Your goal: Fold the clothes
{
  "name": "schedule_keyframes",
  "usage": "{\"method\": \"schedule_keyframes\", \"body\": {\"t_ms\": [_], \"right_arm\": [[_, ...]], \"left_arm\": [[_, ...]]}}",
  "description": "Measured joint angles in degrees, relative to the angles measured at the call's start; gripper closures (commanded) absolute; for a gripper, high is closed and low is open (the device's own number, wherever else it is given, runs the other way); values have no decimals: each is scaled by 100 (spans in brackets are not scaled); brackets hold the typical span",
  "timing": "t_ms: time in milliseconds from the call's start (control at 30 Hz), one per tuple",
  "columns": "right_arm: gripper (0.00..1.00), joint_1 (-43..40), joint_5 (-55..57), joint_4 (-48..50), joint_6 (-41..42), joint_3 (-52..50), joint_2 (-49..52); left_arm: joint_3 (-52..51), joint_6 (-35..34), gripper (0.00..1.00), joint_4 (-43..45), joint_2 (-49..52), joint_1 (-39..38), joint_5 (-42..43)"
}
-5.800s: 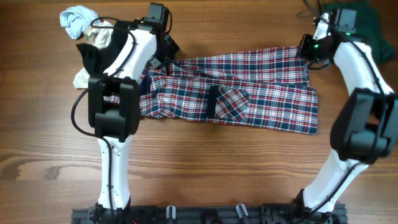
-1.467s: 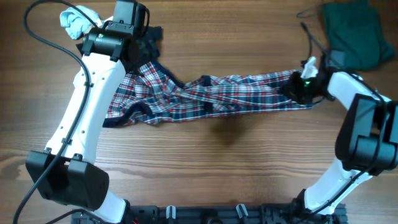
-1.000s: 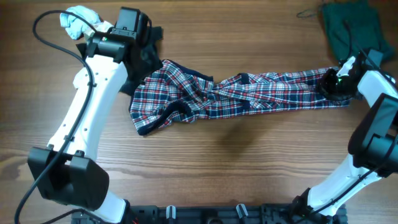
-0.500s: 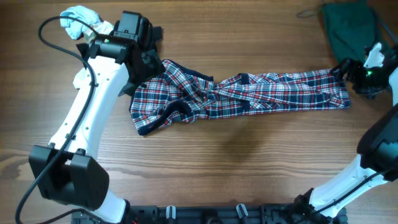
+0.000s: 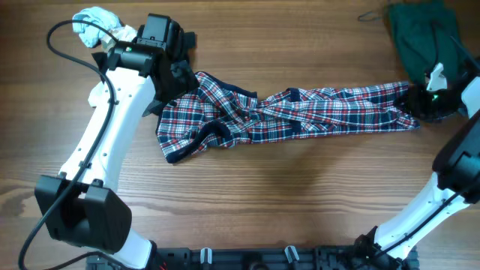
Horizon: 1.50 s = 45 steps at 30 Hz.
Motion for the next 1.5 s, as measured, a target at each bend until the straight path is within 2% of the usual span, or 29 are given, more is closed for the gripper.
{"method": "schedule_keyframes", "body": {"t_ms": [167,433,600,733,967,1133,1200,1233,1267,1367,1467,1500], "right_arm": [[96,-17,-302,-116,175,-20,98],[96,-129,-562,-1434,275,774,90],[96,118,-597,-2214,225,933,-894],[96,1414,-577,-2651,116,977,-1755],[96,3606,236,-2430,612,968,-1759],[96,4232,398,-1980,916,601,-1759],[53,4382,398,-1845,940,299,-1759],[36,4474,396,-1794,981,195,-1759],[34,4570,391,-1770,981,146,-1759],[35,4688,208,-1602,1005,133,-1759],[45,4686,-50,-1467,1016,131,-1759],[58,4662,-61,-1440,1043,131,-1759]], "left_arm": [[0,4,0,0,0,0,0],[0,92,0,35,0,321,-24],[2,109,0,44,0,503,-24],[15,109,0,168,-48,535,-24],[35,109,0,225,-350,535,-24],[35,109,0,247,-350,535,-26],[35,109,0,262,-350,535,-24],[35,109,0,273,-350,535,-26],[35,109,0,280,-350,535,-24],[35,109,0,304,-350,535,-24],[35,109,0,321,-350,535,-24],[35,109,0,321,-350,535,-26]]}}
